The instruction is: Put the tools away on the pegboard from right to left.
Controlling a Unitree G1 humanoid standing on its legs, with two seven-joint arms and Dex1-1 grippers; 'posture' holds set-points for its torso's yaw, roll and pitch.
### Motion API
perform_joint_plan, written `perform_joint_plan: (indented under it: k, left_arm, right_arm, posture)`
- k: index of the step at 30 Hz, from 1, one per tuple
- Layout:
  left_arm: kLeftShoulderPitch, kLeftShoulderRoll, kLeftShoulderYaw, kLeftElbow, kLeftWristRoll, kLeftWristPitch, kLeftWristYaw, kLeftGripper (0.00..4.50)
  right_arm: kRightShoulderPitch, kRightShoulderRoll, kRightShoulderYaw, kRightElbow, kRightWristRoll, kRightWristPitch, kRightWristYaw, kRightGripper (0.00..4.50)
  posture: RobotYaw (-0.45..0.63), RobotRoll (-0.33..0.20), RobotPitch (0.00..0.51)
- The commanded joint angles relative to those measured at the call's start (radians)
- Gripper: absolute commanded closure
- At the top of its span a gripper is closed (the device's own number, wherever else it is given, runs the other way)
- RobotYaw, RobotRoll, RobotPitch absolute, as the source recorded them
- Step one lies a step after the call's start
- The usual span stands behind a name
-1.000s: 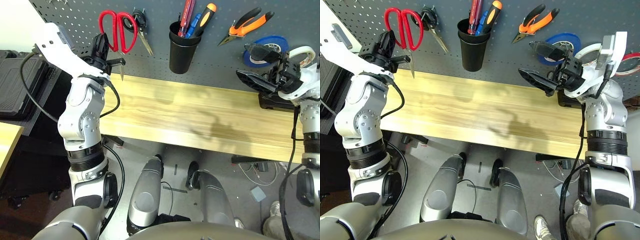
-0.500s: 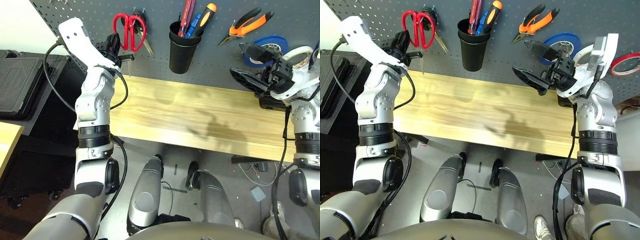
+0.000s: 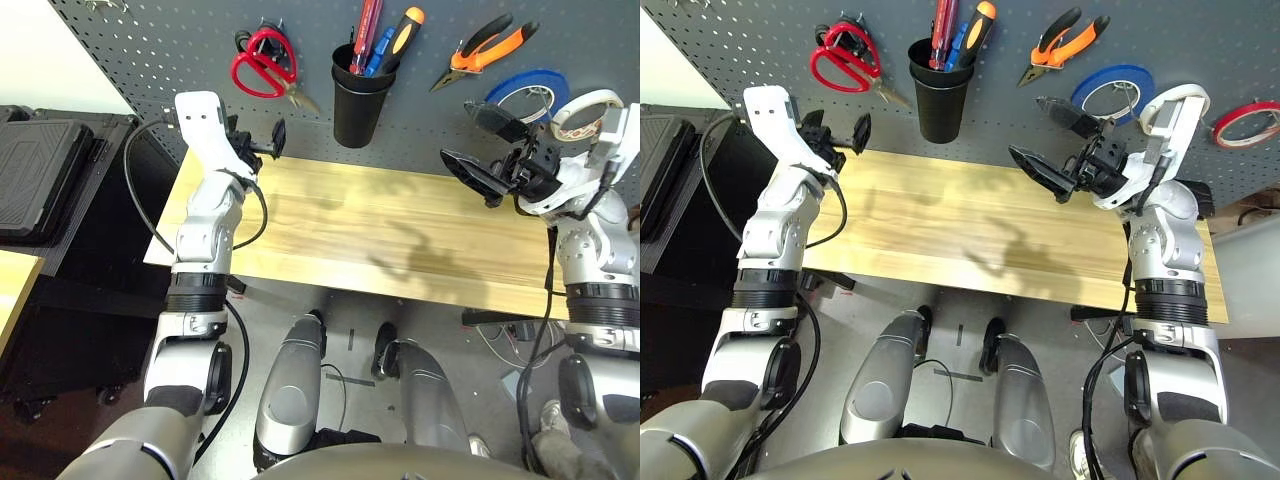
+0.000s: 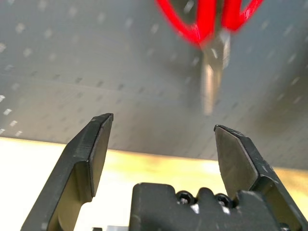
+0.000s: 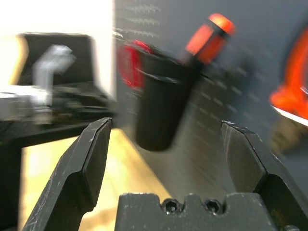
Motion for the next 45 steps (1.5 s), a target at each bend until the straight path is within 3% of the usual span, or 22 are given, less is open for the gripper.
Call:
perform_joint_plan:
  k: [1,8,15,23,30,45]
  left_arm:
    - [0.080,0.011,-0.005,0.006,0.039,-0.085,-0.007,0.02]
    - [0.167,0.033,0.025,0.092,0.068,-0.227,-0.003,0.02]
    - [0.163,0.052,0.068,0.229,0.044,-0.374,-0.037,0.02]
    - [0.160,0.064,0.118,0.339,0.001,-0.483,-0.100,0.02]
    - [0.156,0.089,0.141,0.381,-0.012,-0.513,-0.121,0.02]
    - [0.187,0.091,0.173,0.362,-0.007,-0.518,-0.063,0.02]
  right_arm:
    - [0.072,0.018,-0.018,0.023,-0.089,-0.002,-0.187,0.00]
    - [0.169,0.047,-0.044,0.111,-0.215,-0.114,-0.449,0.00]
    - [0.147,0.053,-0.114,0.300,-0.321,-0.277,-0.762,0.00]
    - [0.118,-0.019,-0.173,0.537,-0.388,-0.437,-1.016,0.00]
    - [0.120,-0.044,-0.176,0.629,-0.393,-0.512,-1.087,0.00]
    - [0.031,-0.059,-0.150,0.723,-0.388,-0.543,-1.063,0.00]
  posture:
    - [0.29,0.000,0.238]
    - [0.27,0.000,0.241]
    - [0.24,0.000,0.239]
    - [0.20,0.000,0.240]
    - [0.17,0.000,0.245]
    - [0.20,0.000,0.252]
